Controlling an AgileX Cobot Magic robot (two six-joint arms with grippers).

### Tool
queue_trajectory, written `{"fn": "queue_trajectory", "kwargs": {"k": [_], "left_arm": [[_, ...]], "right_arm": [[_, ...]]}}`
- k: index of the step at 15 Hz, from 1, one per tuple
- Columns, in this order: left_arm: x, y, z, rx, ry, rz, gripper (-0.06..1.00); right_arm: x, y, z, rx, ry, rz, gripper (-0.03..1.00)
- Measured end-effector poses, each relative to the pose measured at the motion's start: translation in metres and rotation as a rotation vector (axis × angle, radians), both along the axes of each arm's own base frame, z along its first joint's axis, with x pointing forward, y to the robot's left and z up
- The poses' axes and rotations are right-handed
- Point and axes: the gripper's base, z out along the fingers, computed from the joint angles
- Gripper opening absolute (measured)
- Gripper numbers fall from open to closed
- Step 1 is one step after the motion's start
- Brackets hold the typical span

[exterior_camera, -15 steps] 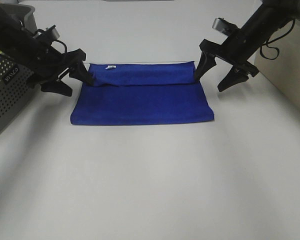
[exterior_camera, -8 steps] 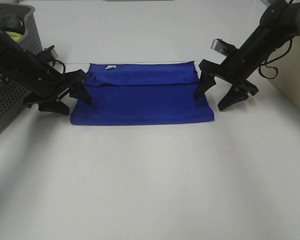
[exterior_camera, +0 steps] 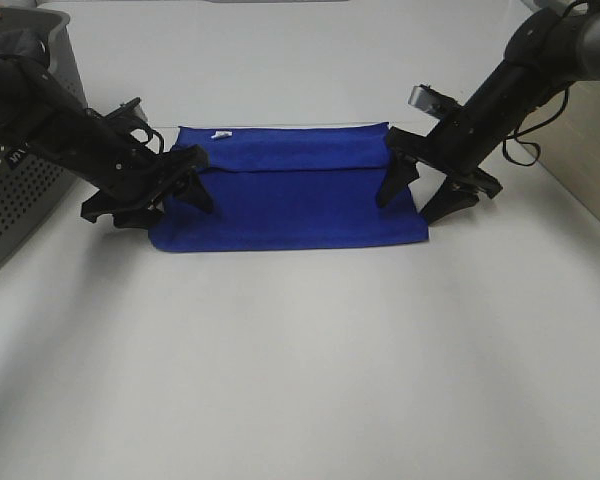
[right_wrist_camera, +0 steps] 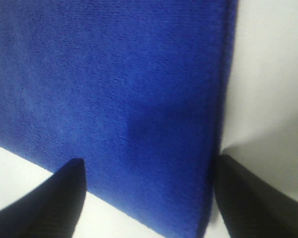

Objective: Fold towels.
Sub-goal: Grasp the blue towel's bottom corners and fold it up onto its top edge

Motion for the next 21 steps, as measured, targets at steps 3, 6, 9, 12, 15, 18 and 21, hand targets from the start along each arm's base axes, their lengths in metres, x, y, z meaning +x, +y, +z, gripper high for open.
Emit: {"fn": "queue_trajectory", "kwargs": {"k": [3,6,9,12,15,18,21], "left_arm": [[-0.001,-0.001,-0.004,0.002,0.013,-0.008,0.37],[-0.003,0.0,-0.007,0.017,0.023,-0.028,0.04],[-0.008,0.0,-0.004,0.038,0.045,-0.085,0.03],[-0.025,0.001,0.006,0.049,0.092,-0.115,0.03],[-0.058,0.007,0.012,0.054,0.155,-0.12,0.03],[-0.081,0.011,0.024,0.053,0.178,-0.129,0.03],[-0.075,0.009,0.044,0.032,0.137,-0.094,0.03]], "right_arm": [[0.0,0.004,-0.006,-0.016,0.014,-0.031,0.31],[-0.001,0.003,-0.006,-0.023,0.029,-0.058,0.0],[-0.009,0.002,-0.007,-0.026,0.058,-0.059,0.0],[-0.042,-0.002,-0.008,-0.043,0.112,-0.081,0.0],[-0.083,-0.007,-0.006,-0.046,0.136,-0.108,0.0],[-0.109,-0.008,0.005,-0.023,0.129,-0.122,0.0],[-0.103,-0.007,0.02,-0.006,0.083,-0.122,0.0]]}}
